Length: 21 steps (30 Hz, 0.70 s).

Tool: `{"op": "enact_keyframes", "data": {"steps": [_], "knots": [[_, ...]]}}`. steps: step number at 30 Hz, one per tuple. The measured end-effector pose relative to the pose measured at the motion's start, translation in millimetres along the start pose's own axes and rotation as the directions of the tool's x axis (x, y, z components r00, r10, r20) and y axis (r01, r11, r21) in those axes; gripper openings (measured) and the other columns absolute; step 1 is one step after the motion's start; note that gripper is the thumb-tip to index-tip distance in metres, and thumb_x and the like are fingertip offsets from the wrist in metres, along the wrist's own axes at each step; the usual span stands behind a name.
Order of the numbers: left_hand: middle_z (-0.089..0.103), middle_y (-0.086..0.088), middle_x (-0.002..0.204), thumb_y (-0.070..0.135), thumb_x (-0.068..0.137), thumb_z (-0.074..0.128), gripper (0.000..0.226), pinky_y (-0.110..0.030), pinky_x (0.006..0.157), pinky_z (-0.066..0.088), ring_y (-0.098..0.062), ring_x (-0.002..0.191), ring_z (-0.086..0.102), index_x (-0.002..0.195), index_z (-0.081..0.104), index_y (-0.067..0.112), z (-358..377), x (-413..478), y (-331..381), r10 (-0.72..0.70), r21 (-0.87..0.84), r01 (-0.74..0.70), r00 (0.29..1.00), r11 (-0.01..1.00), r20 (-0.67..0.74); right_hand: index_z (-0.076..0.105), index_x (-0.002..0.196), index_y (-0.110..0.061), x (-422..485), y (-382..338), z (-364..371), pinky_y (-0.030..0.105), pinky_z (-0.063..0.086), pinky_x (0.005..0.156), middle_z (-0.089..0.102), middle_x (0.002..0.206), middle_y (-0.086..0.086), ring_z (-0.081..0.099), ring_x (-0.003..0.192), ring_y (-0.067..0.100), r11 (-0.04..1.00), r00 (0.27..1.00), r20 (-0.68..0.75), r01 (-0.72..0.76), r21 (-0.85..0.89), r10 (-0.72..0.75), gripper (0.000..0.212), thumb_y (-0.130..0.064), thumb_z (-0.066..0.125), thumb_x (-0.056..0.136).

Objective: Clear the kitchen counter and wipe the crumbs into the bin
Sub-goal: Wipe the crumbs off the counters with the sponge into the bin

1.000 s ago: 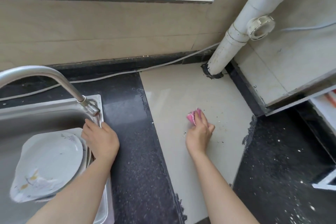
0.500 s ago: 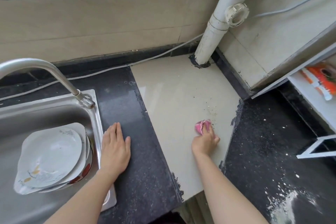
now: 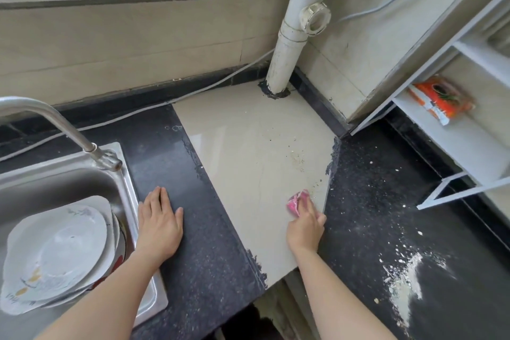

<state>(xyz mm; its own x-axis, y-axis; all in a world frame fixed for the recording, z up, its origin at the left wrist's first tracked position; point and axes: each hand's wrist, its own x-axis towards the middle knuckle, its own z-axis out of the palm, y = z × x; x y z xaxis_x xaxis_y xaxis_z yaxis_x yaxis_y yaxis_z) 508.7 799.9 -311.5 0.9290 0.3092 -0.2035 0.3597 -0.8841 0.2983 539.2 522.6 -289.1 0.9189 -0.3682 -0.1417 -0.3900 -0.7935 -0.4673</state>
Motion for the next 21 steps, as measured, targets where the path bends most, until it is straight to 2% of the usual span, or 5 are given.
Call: {"op": "enact_keyframes", "data": {"steps": [3, 5, 8, 16, 21], "knots": [[0.021, -0.016, 0.15, 0.029, 0.096, 0.036, 0.058, -0.052, 0.113, 0.001, -0.03, 0.139, 0.017, 0.144, 0.021, 0.0, 1.3, 0.0, 7.3, -0.065, -0.015, 0.064, 0.998, 0.998, -0.009, 0.052, 0.135, -0.019, 28.4, 10.7, -37.2, 0.023, 0.034, 0.09, 0.055, 0.132, -0.005, 0.038, 0.103, 0.017, 0.978, 0.998, 0.035, -0.051, 0.2, 0.044, 0.046, 0.0, 0.041, 0.095], [0.032, -0.017, 0.141, 0.021, 0.092, 0.041, 0.049, -0.056, 0.111, 0.005, -0.032, 0.132, 0.028, 0.135, 0.032, -0.002, 1.2, 6.3, 19.1, -0.067, -0.044, 0.065, 0.997, 0.997, -0.043, 0.073, 0.104, -0.023, 49.7, -2.2, -56.3, 0.028, 0.04, 0.073, 0.064, 0.089, -0.005, 0.048, 0.084, 0.018, 0.924, 0.998, 0.047, -0.066, 0.376, 0.052, 0.025, -0.015, 0.05, 0.095], [0.033, -0.016, 0.141, 0.02, 0.093, 0.041, 0.05, -0.053, 0.114, 0.004, -0.031, 0.132, 0.028, 0.137, 0.031, -0.001, 1.2, 27.3, 48.8, -0.045, -0.077, 0.04, 0.997, 0.996, -0.065, 0.053, 0.049, -0.018, 84.5, -33.8, -70.6, 0.025, 0.023, 0.049, 0.036, 0.05, -0.003, 0.031, 0.053, 0.015, 0.851, 0.993, 0.088, -0.116, 0.512, 0.082, 0.039, 0.0, 0.052, 0.083], [0.022, -0.013, 0.153, 0.025, 0.098, 0.028, 0.056, -0.04, 0.119, 0.003, -0.026, 0.143, 0.015, 0.147, 0.017, 0.001, 9.2, 115.3, 126.7, -0.037, -0.141, 0.016, 0.989, 0.99, -0.144, 0.041, 0.04, -0.021, 182.0, -118.0, -38.7, 0.02, 0.023, 0.042, 0.034, 0.041, -0.006, 0.032, 0.046, 0.013, 0.882, 0.942, 0.275, 0.045, 0.469, -0.194, 0.044, 0.002, 0.045, 0.077], [0.043, -0.015, 0.141, 0.034, 0.089, 0.016, 0.065, -0.041, 0.116, 0.02, -0.027, 0.134, 0.035, 0.138, 0.04, -0.001, 14.6, 136.2, 133.3, -0.107, -0.112, 0.083, 0.968, 0.99, -0.227, 0.064, 0.062, -0.028, 244.9, -176.0, 4.6, 0.012, 0.029, 0.046, 0.052, 0.058, -0.007, 0.043, 0.058, 0.011, 0.864, 0.856, 0.294, 0.288, 0.412, -0.425, 0.041, 0.004, 0.045, 0.079]]}}
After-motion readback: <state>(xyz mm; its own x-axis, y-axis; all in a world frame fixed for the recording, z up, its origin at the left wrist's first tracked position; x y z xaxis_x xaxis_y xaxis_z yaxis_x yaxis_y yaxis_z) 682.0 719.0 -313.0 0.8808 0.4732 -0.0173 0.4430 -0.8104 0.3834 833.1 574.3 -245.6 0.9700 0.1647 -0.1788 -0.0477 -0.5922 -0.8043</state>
